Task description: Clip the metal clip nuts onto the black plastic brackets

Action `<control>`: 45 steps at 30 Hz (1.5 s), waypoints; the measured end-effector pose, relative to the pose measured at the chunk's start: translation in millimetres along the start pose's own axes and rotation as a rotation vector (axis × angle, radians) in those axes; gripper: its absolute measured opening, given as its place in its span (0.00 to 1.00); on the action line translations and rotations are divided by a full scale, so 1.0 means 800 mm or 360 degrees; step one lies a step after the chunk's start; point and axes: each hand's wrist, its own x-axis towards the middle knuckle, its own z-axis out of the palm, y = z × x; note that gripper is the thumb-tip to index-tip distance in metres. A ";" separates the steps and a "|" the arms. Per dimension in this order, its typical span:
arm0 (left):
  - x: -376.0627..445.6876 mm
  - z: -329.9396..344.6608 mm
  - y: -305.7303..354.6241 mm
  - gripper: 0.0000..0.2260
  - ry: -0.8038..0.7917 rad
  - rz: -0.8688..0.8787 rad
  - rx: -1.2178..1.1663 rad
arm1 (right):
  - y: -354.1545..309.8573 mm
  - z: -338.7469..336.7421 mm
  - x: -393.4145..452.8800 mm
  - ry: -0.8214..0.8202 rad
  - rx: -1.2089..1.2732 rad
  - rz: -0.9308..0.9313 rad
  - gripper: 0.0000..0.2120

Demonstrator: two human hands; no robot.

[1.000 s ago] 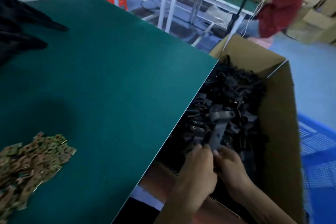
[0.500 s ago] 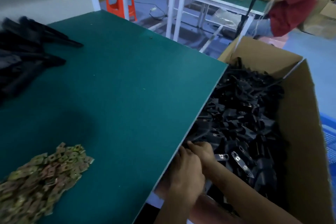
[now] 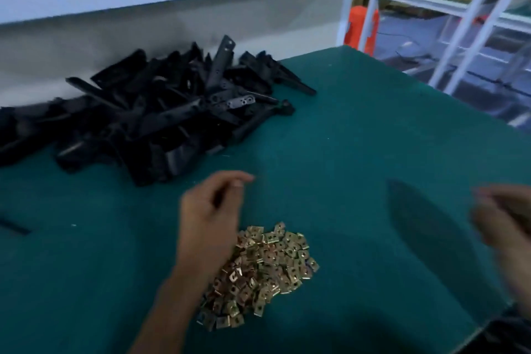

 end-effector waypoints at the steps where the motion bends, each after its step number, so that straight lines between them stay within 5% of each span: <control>1: 0.013 -0.025 -0.019 0.13 0.0200 -0.0026 0.0050 | -0.018 0.035 0.026 -0.0082 -0.0030 0.0049 0.13; 3: 0.016 -0.049 -0.053 0.13 0.0418 -0.0065 0.0023 | -0.050 0.108 0.078 -0.0348 0.0007 0.0004 0.07; 6: 0.015 -0.056 -0.070 0.10 0.0545 -0.0149 -0.0135 | -0.067 0.223 0.159 -0.0511 0.0127 0.0088 0.15; 10: 0.018 -0.055 -0.074 0.09 0.0448 -0.0130 -0.0056 | -0.083 0.311 0.238 -0.0591 0.0067 0.0203 0.33; 12: 0.017 -0.052 -0.071 0.13 0.0408 -0.0115 0.0042 | -0.080 0.336 0.255 -0.0618 -0.0082 0.0175 0.27; 15: 0.017 -0.053 -0.067 0.15 0.0411 -0.0141 0.0069 | -0.073 0.342 0.249 -0.0427 -0.0412 0.0028 0.06; 21: 0.012 -0.053 -0.056 0.11 0.0686 0.0016 0.0318 | -0.100 0.281 0.200 0.0005 -0.0635 -0.0632 0.17; 26: 0.012 -0.043 -0.029 0.19 0.0606 0.0759 0.1493 | -0.164 0.261 0.156 -0.0528 -0.0320 -0.0824 0.19; 29: 0.014 -0.030 -0.015 0.23 0.0365 0.0670 0.1759 | -0.194 0.281 0.125 -0.0992 -0.0002 -0.0685 0.14; 33: 0.022 -0.040 -0.019 0.22 0.0250 0.0374 0.1827 | -0.208 0.313 0.095 -0.1228 0.0342 -0.0511 0.06; 38: 0.027 -0.060 -0.045 0.20 0.0145 0.0170 0.1768 | -0.191 0.313 0.085 -0.1262 0.0783 -0.0088 0.08; 41: 0.031 -0.063 -0.062 0.19 0.0179 0.0132 0.1554 | -0.157 0.284 0.080 -0.1312 0.0574 -0.0110 0.11; 45: 0.038 -0.066 -0.076 0.21 0.0230 0.0124 0.1409 | -0.121 0.247 0.057 -0.1803 0.0174 -0.0214 0.09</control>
